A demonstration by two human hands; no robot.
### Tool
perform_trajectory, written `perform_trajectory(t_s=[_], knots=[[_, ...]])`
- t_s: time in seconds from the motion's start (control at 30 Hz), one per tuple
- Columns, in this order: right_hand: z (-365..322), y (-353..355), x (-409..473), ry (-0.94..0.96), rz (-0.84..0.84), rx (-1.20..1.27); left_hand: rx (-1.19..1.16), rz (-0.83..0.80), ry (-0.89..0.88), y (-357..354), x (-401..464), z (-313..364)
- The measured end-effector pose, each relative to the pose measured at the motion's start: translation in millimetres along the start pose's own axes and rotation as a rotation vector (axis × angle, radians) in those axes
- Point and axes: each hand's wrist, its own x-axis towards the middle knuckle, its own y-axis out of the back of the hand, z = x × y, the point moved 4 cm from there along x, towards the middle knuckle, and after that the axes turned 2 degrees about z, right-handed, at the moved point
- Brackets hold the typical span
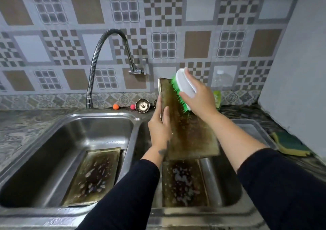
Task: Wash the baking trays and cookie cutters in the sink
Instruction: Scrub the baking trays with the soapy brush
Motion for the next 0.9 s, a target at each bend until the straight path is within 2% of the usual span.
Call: perform_trajectory(t_s=[0.1,0.27,0.37,0.43,0.5,0.67,0.77,0.83,0.9], knots=[[6,-12,-26,-0.015,-0.098,0.051,0.017,0.052,0.023,2,8,-3],[24,-37,-142,-0.018,-0.274,0.250,0.121,0.165,0.032,28,18,-11],[23,-30,-108,-0.050,-0.230,0.256,0.145,0.119,0.036,15,4,-9],[21,-20,-63,-0.116,-0.144,0.182,0.130,0.033,0.028,0,-9,-7],[19,-10,-27,-0.164,-0.056,0.117,0.191,0.016,0.010,-10,-20,-3],[6,-5,-9,-0.310,-0.037,-0.027,0.641,-0.059,-0.311,-21,-36,5],[8,-9,-20,-0.439,-0.047,-0.026,0.799,-0.121,-0.439,-20,-41,1],[12,-7,-24,-0.473,-0.047,-0.016,0.804,-0.181,-0.425,-12,-42,1],[11,-5,-25,-0.458,-0.027,0.006,0.729,-0.218,-0.327,2,-36,1]])
